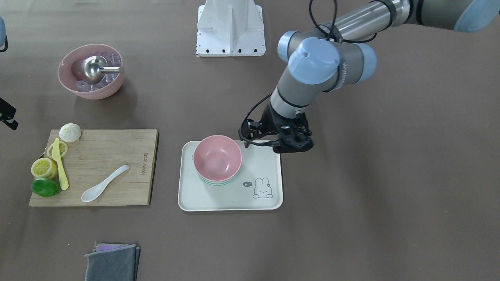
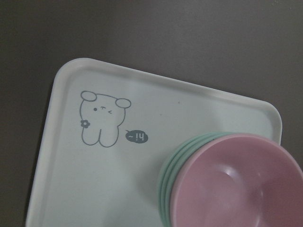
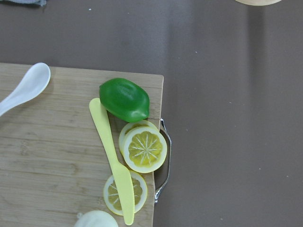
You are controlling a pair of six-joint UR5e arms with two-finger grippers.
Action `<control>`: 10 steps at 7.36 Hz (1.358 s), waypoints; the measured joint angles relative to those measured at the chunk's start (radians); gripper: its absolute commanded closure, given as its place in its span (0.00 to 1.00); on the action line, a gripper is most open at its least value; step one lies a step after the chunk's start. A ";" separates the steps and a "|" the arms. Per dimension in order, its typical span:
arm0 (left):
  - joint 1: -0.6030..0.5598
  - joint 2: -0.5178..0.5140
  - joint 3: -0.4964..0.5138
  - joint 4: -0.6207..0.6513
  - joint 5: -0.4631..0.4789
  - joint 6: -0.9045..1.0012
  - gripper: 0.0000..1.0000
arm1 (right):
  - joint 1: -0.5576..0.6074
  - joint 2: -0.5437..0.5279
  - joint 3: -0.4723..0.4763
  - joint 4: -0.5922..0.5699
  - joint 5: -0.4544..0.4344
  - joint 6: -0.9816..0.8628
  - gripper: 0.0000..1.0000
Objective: Stack pink bowl on green and place spoon
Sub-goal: 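Withdraw the left arm while the right arm reaches toward the white spoon, then lower the right gripper onto the white spoon on the cutting board and grasp it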
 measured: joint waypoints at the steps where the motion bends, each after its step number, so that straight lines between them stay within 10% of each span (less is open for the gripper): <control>1: -0.049 0.090 -0.128 0.123 -0.026 0.143 0.02 | -0.011 0.019 0.000 -0.003 -0.001 0.032 0.00; 5: -0.399 0.412 -0.364 0.489 -0.066 0.957 0.02 | -0.057 0.101 -0.005 -0.060 -0.016 0.101 0.00; 10: -0.927 0.571 -0.007 0.499 -0.145 1.826 0.02 | -0.207 0.293 -0.041 -0.223 -0.138 0.470 0.04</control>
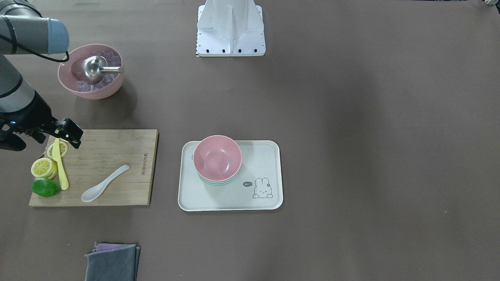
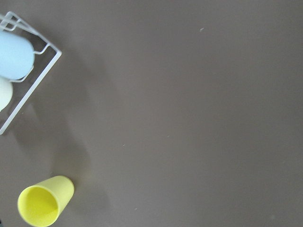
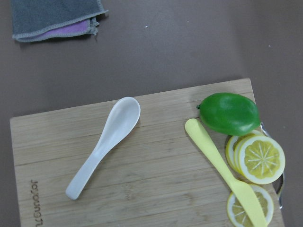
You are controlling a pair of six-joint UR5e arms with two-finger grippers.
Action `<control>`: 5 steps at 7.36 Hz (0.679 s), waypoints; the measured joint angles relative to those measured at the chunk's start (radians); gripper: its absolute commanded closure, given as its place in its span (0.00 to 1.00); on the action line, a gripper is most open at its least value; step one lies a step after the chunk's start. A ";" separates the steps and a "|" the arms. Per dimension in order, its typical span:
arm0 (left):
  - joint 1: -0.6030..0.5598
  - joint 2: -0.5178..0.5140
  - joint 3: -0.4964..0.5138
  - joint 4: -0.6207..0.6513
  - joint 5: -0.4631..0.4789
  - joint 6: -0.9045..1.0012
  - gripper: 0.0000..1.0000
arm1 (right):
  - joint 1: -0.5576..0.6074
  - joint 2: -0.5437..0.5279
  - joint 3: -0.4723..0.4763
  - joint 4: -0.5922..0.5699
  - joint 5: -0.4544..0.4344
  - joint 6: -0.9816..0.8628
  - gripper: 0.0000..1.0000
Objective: Stack pink bowl on green and place spoon
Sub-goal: 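Lower the right gripper onto the white spoon on the cutting board and grasp it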
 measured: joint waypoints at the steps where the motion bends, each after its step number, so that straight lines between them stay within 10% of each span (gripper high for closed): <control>1: -0.024 0.006 0.021 -0.001 -0.008 0.042 0.02 | -0.022 0.035 -0.041 0.001 -0.015 0.127 0.04; 4: -0.037 0.012 0.026 -0.007 -0.012 0.063 0.02 | -0.091 0.140 -0.196 0.050 -0.099 0.375 0.16; 5: -0.037 0.012 0.025 -0.009 -0.012 0.064 0.02 | -0.111 0.152 -0.241 0.105 -0.114 0.426 0.50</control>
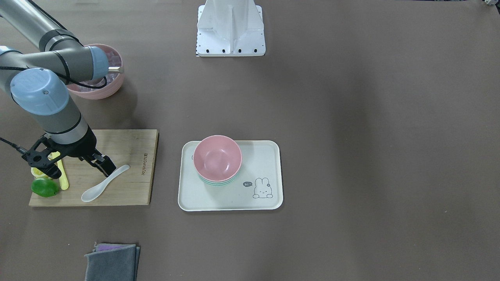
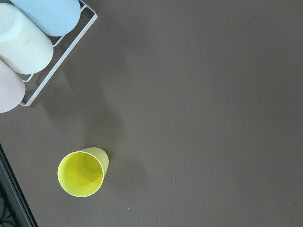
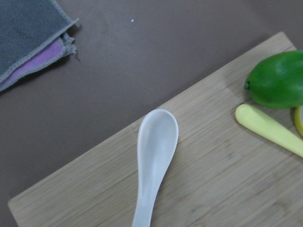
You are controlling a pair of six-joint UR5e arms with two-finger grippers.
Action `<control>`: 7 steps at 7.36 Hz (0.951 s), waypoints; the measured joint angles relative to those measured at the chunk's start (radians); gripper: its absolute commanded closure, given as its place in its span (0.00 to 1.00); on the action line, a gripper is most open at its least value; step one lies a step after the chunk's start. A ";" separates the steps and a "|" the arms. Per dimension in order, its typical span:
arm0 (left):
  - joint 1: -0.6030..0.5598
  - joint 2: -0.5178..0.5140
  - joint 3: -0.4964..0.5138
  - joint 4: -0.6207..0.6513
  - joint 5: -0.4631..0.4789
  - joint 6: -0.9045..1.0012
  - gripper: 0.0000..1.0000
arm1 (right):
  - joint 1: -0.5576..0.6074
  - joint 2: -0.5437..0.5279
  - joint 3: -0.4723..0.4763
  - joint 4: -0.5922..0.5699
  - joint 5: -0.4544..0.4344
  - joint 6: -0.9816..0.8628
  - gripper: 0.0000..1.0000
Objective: Stack pink bowl on green and place spoon
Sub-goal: 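Lower the right gripper onto the white spoon on the cutting board and grasp it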
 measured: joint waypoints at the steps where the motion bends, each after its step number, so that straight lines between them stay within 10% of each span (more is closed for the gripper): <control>1: 0.000 0.000 -0.001 -0.002 0.000 0.001 0.02 | -0.015 0.006 -0.032 0.047 -0.007 0.036 0.62; 7: 0.000 0.025 -0.002 -0.047 0.000 -0.005 0.02 | -0.051 0.012 -0.061 0.084 -0.024 0.127 0.53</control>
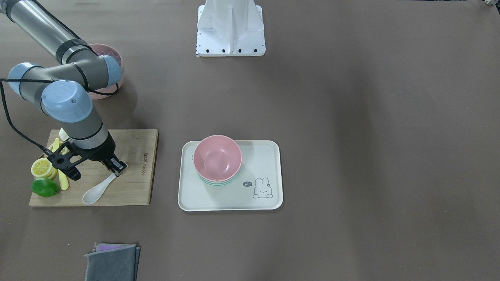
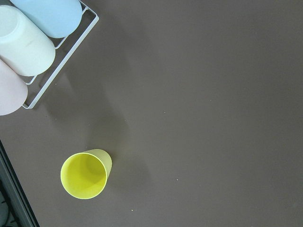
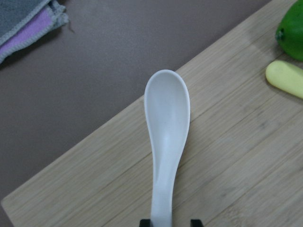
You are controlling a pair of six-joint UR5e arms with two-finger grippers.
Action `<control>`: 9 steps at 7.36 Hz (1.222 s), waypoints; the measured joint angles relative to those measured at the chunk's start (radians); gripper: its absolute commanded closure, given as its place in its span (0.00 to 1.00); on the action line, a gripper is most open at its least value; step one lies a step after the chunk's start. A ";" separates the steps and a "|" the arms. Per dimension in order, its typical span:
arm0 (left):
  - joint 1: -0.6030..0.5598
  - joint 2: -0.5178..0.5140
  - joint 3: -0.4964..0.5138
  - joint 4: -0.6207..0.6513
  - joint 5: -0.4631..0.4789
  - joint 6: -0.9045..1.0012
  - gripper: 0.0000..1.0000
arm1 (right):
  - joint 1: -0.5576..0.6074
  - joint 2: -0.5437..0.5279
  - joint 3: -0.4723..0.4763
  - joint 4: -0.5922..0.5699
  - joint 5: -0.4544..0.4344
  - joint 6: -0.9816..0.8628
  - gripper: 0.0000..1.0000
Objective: Stack pink bowl on green and place spoon
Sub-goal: 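Lower the right gripper onto the white spoon on the cutting board and grasp it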
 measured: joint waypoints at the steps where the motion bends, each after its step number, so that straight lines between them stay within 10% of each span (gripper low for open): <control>1: 0.000 0.003 0.000 -0.001 0.000 0.000 0.02 | 0.000 0.005 -0.002 0.000 -0.005 0.000 0.43; 7: 0.001 0.010 -0.003 -0.002 -0.001 -0.003 0.02 | -0.011 0.015 -0.013 -0.001 -0.027 -0.002 0.46; 9: 0.002 0.011 -0.002 -0.002 -0.002 -0.003 0.02 | -0.018 0.017 -0.028 0.001 -0.036 -0.002 0.75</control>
